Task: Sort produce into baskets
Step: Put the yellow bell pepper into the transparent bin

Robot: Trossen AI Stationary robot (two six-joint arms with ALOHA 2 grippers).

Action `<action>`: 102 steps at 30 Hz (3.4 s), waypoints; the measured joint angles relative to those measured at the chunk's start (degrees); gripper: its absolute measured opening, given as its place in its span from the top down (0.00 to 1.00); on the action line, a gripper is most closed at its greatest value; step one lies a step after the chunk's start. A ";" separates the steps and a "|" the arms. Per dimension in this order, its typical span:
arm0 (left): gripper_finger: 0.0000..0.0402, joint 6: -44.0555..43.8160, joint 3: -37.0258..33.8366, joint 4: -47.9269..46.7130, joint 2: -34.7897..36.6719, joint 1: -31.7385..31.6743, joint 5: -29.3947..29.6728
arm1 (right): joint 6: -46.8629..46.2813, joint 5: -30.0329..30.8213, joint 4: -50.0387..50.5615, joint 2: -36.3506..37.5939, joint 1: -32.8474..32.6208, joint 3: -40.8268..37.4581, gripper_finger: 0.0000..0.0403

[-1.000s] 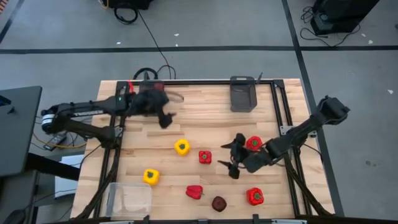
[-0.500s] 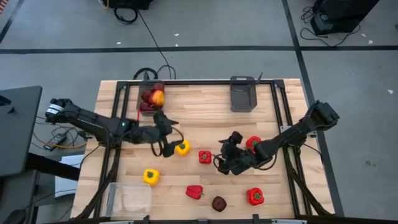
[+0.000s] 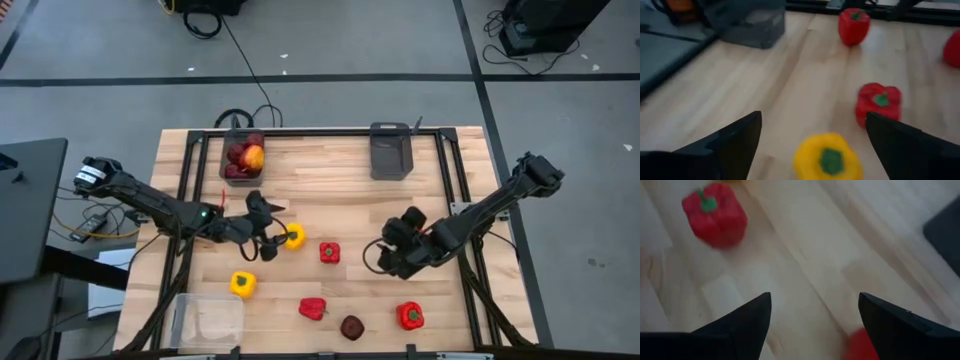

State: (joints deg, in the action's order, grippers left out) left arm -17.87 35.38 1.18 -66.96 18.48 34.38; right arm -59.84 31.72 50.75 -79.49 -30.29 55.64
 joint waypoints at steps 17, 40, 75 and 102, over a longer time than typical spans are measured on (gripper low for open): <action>0.35 9.07 -0.07 7.16 -0.17 -11.32 -4.51 | 11.42 4.92 15.22 5.42 0.93 0.00 0.40; 0.39 10.32 -0.09 11.31 -7.22 -14.67 -16.09 | 16.04 -1.62 2.90 4.13 12.10 0.00 0.52; 0.82 8.57 -0.04 -4.51 -8.01 -10.92 -28.48 | 16.59 14.94 1.34 4.11 7.94 -0.02 0.52; 0.82 9.84 0.09 -3.32 -9.60 -10.85 -29.89 | 16.49 12.11 0.47 4.11 7.85 -0.02 0.52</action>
State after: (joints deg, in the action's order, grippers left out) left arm -8.03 35.46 -2.13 -76.55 7.63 4.49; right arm -43.35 43.83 51.22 -75.37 -22.44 55.61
